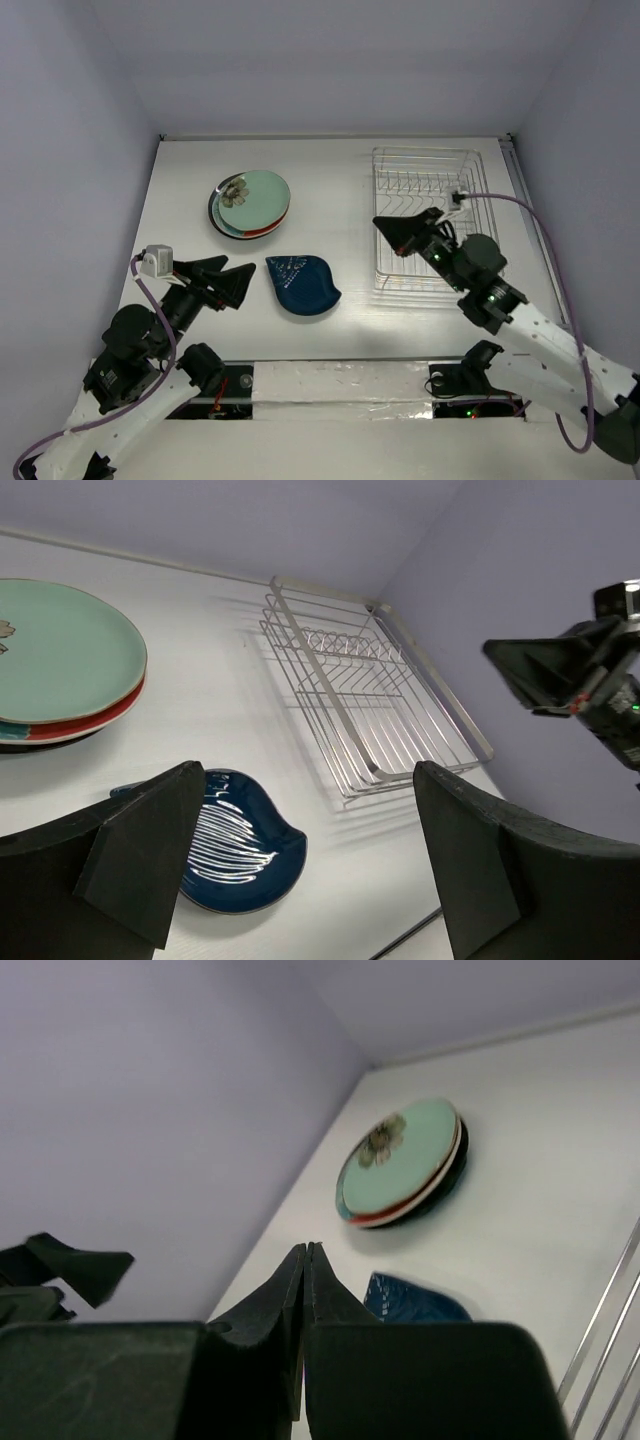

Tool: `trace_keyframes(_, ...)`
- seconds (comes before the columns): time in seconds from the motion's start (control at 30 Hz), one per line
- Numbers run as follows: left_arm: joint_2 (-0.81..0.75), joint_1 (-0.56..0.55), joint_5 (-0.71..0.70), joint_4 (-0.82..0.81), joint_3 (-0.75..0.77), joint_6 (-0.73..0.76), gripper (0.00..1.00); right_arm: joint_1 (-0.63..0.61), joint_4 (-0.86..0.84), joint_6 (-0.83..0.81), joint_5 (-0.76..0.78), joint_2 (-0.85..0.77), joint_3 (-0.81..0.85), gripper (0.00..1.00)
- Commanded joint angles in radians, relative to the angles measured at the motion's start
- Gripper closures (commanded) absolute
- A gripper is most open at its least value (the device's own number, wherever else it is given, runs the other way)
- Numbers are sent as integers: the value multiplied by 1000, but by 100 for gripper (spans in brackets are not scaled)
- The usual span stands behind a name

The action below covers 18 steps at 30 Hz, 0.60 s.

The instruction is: Unload the plates from the dish rack

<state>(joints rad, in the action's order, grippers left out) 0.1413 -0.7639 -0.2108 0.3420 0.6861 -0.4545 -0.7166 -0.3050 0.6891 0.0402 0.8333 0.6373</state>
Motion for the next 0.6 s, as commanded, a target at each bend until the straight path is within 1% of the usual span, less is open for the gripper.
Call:
trace_keyframes(0.0,-2,3,4,-26,1,-6,17,-7,47,-103,121,-139,-16,96)
trace_keyframes(0.07,4,3,4,-20,6,-4,13,-7,85,-141,182,-206,-22,82)
trace_keyframes(0.1,4,3,4,-12,9,-15,13,-7,122,-145,216,-270,-27,74)
trace_keyframes(0.13,0,3,4,-6,13,-21,12,-7,138,-149,243,-299,-42,56)
trace_keyframes(0.17,-5,3,4,0,13,-24,12,-7,173,-149,306,-325,-50,48)
trace_keyframes(0.23,-25,3,4,0,10,-24,11,-7,223,-131,384,-379,-65,36)
trace_keyframes(0.27,-28,3,4,-4,9,-24,10,-7,246,-128,445,-390,-70,34)
trace_keyframes(0.4,-25,3,4,-5,9,-26,10,-7,354,-115,521,-454,-91,33)
trace_keyframes(0.5,-14,3,4,9,18,-27,11,-7,362,-118,538,-510,-110,33)
trace_keyframes(0.57,-31,3,4,-3,17,-23,10,-7,351,-132,547,-528,-107,30)
